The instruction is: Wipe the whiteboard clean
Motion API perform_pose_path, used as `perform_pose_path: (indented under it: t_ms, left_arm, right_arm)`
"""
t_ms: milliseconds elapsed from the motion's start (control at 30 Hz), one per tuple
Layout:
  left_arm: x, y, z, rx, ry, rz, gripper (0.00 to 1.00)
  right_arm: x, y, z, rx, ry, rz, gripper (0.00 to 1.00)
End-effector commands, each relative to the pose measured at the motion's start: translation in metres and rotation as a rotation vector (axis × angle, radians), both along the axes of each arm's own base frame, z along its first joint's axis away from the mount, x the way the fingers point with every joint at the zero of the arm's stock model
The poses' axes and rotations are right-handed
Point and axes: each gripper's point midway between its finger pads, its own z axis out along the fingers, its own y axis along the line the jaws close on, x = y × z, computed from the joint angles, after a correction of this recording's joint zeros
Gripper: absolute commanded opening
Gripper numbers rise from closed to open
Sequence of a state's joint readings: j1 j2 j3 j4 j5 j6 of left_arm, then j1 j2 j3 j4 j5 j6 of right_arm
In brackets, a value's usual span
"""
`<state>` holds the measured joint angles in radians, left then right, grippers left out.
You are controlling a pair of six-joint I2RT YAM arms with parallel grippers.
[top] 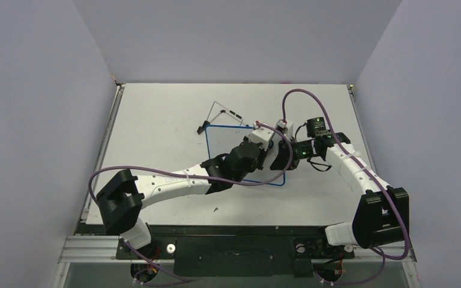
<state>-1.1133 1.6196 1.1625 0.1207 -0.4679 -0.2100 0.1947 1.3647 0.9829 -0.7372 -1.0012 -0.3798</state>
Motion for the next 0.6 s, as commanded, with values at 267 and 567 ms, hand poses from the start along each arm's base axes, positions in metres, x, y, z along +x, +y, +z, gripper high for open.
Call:
perform_pose_path:
  t_ms: [267,567]
  left_arm:
    - [-0.036,0.087,-0.076,0.013,0.142,0.125,0.0]
    - [-0.071,0.136,-0.09,-0.138,0.3,0.123,0.0]
  right_arm:
    - [-0.015,0.004,0.008,-0.002,-0.059,0.077,0.0]
    - [-0.012,0.0,0.009,-0.022,-0.087,0.069,0.0]
